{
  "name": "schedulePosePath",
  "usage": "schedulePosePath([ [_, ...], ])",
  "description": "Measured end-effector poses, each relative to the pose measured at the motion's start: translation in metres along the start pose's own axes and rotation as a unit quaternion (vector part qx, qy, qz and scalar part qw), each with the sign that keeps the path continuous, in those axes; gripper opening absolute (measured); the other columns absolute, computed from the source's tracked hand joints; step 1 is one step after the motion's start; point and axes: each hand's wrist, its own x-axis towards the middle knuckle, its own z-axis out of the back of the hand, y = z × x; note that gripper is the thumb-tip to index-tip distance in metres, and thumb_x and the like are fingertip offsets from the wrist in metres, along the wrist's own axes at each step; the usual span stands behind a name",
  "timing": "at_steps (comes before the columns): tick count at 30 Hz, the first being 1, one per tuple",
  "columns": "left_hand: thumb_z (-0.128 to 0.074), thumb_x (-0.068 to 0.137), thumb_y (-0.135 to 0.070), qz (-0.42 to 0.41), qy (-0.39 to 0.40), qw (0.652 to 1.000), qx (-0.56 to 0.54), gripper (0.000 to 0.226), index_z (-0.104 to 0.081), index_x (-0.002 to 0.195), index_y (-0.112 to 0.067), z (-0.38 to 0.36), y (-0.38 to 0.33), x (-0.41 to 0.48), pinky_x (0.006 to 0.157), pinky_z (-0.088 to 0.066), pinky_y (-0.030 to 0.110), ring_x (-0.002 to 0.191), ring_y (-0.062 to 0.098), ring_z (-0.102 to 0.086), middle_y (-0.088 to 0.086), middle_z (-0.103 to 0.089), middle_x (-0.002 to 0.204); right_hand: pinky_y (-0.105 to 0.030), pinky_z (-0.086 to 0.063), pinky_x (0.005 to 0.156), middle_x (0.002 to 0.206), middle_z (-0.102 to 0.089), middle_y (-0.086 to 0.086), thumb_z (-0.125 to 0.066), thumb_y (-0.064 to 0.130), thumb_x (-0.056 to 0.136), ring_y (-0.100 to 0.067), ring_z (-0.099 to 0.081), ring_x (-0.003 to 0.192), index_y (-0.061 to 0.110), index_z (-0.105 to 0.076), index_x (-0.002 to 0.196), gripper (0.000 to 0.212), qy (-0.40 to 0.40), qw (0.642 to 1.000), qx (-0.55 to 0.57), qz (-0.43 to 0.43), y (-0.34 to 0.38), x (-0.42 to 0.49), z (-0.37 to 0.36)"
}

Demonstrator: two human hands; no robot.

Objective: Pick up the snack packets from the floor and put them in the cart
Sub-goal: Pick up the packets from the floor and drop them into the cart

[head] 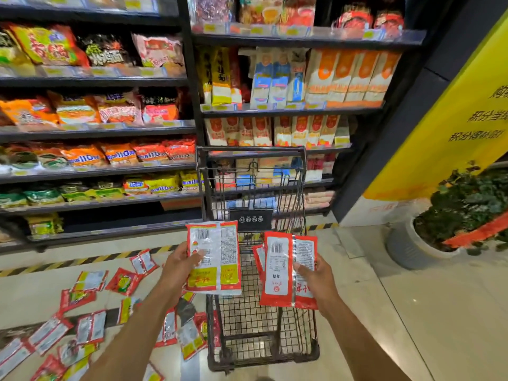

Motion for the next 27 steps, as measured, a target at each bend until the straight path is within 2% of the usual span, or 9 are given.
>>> schedulePosePath([
  [7, -0.069, 0.098, -0.01, 0.032, -0.049, 0.998, 0.028, 0.028, -0.069, 0.121, -0.025, -0.024, 0.019, 0.09, 0.094, -0.057, 0.05, 0.102, 0.026, -0.074, 0.001, -0.077, 0.112, -0.044, -0.065, 0.083, 0.107, -0.078, 0.003, -0.071, 0.011, 0.096, -0.019, -0.079, 0.092, 0.023, -0.068, 0.119, 0.026, -0.004, 0.999, -0.024, -0.029, -0.014, 0.089, -0.012],
  [11, -0.072, 0.095, -0.007, 0.078, -0.076, 0.992, 0.057, 0.026, -0.071, 0.11, -0.028, -0.037, 0.048, 0.157, 0.1, -0.053, 0.062, 0.11, 0.036, -0.07, 0.008, -0.076, 0.115, -0.049, -0.063, 0.088, 0.111, -0.078, 0.003, -0.072, 0.009, 0.096, -0.02, -0.077, 0.098, 0.021, -0.069, 0.123, 0.03, -0.011, 0.998, -0.041, -0.055, -0.031, 0.152, -0.017],
  [13, -0.071, 0.095, -0.003, 0.098, -0.091, 0.988, 0.073, 0.024, -0.071, 0.113, -0.019, -0.048, 0.061, 0.189, 0.098, -0.055, 0.054, 0.109, 0.036, -0.069, 0.009, -0.076, 0.112, -0.051, -0.061, 0.092, 0.113, -0.078, 0.001, -0.072, 0.006, 0.095, -0.024, -0.076, 0.102, 0.019, -0.069, 0.123, 0.031, -0.017, 0.996, -0.044, -0.079, -0.041, 0.185, -0.02],
  [17, -0.062, 0.094, 0.012, 0.124, -0.109, 0.981, 0.104, 0.029, -0.066, 0.109, -0.012, -0.08, 0.078, 0.248, 0.064, -0.054, 0.025, 0.078, 0.023, -0.064, -0.003, -0.072, 0.085, -0.054, -0.059, 0.095, 0.114, -0.076, -0.008, -0.07, -0.003, 0.093, -0.033, -0.074, 0.106, 0.017, -0.069, 0.116, 0.031, -0.021, 0.99, -0.058, -0.126, -0.068, 0.255, -0.035],
  [20, -0.059, 0.095, 0.012, 0.15, -0.127, 0.97, 0.141, 0.027, -0.062, 0.112, -0.009, -0.092, 0.106, 0.3, 0.054, -0.048, 0.013, 0.07, 0.016, -0.06, -0.011, -0.068, 0.075, -0.047, -0.061, 0.091, 0.111, -0.075, -0.009, -0.065, -0.012, 0.093, -0.03, -0.073, 0.098, 0.014, -0.067, 0.114, 0.034, -0.019, 0.986, -0.08, -0.148, -0.099, 0.307, -0.051],
  [22, -0.063, 0.092, 0.002, 0.166, -0.141, 0.961, 0.171, 0.022, -0.063, 0.11, -0.01, -0.091, 0.132, 0.336, 0.06, -0.052, 0.019, 0.08, 0.027, -0.063, -0.001, -0.067, 0.083, -0.03, -0.063, 0.081, 0.107, -0.073, -0.008, -0.063, -0.015, 0.092, -0.021, -0.071, 0.086, 0.011, -0.068, 0.113, 0.033, -0.008, 0.982, -0.11, -0.152, -0.123, 0.339, -0.063],
  [23, -0.064, 0.09, -0.005, 0.178, -0.14, 0.956, 0.186, 0.024, -0.064, 0.114, -0.008, -0.089, 0.146, 0.353, 0.07, -0.055, 0.025, 0.09, 0.032, -0.066, 0.006, -0.069, 0.092, -0.029, -0.063, 0.08, 0.108, -0.074, -0.006, -0.064, -0.011, 0.092, -0.02, -0.071, 0.085, 0.012, -0.069, 0.114, 0.032, -0.006, 0.98, -0.126, -0.156, -0.135, 0.354, -0.07],
  [25, -0.062, 0.096, -0.014, 0.22, -0.137, 0.934, 0.245, 0.03, -0.064, 0.124, -0.002, -0.081, 0.178, 0.384, 0.092, -0.056, 0.043, 0.109, 0.039, -0.067, 0.02, -0.07, 0.114, -0.038, -0.062, 0.088, 0.111, -0.077, -0.006, -0.069, 0.0, 0.092, -0.026, -0.073, 0.094, 0.018, -0.072, 0.116, 0.03, -0.008, 0.971, -0.178, -0.161, -0.166, 0.381, -0.085],
  [27, -0.061, 0.096, -0.021, 0.239, -0.141, 0.922, 0.272, 0.036, -0.062, 0.125, 0.001, -0.075, 0.21, 0.409, 0.1, -0.053, 0.052, 0.115, 0.043, -0.065, 0.025, -0.067, 0.12, -0.04, -0.06, 0.087, 0.109, -0.078, -0.009, -0.069, 0.008, 0.09, -0.03, -0.074, 0.097, 0.018, -0.073, 0.116, 0.027, -0.008, 0.962, -0.227, -0.151, -0.195, 0.404, -0.095],
])
